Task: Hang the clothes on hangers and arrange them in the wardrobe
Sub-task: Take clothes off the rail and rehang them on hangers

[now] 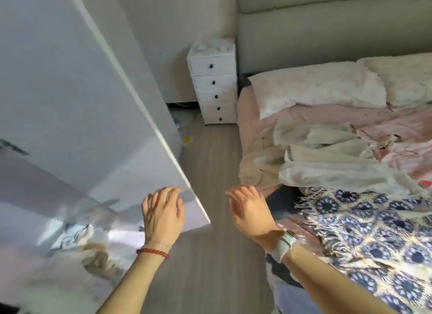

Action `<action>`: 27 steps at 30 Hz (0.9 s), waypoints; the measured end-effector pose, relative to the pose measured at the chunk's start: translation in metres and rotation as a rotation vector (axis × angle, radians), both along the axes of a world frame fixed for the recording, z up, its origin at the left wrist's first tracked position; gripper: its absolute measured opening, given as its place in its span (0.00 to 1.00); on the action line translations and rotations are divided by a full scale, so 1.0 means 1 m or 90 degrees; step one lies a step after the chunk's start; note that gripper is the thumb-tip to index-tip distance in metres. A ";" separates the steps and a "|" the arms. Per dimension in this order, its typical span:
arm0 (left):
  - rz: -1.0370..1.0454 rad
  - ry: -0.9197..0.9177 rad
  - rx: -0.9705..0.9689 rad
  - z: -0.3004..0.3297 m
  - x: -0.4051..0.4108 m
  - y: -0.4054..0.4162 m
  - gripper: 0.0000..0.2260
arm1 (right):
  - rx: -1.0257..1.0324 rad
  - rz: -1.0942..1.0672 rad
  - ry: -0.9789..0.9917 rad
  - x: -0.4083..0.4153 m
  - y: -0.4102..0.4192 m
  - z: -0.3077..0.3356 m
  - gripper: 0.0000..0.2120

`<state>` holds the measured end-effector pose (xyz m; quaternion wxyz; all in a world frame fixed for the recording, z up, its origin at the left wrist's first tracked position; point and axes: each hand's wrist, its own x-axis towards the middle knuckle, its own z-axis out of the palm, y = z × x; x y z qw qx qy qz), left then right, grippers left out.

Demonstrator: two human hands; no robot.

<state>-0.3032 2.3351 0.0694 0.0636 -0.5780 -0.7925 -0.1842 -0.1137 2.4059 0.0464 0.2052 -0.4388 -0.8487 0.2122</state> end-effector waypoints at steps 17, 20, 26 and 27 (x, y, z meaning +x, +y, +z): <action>0.548 0.205 0.211 0.123 -0.331 -0.280 0.12 | -0.023 0.474 0.173 -0.446 -0.158 0.109 0.14; 0.566 0.181 0.194 0.134 -0.360 -0.286 0.14 | -0.047 0.507 0.251 -0.513 -0.172 0.142 0.12; 0.577 0.087 0.083 0.141 -0.417 -0.276 0.22 | -0.115 0.594 0.202 -0.626 -0.188 0.175 0.21; 0.580 0.087 0.048 0.141 -0.425 -0.274 0.22 | -0.121 0.604 0.185 -0.638 -0.188 0.176 0.22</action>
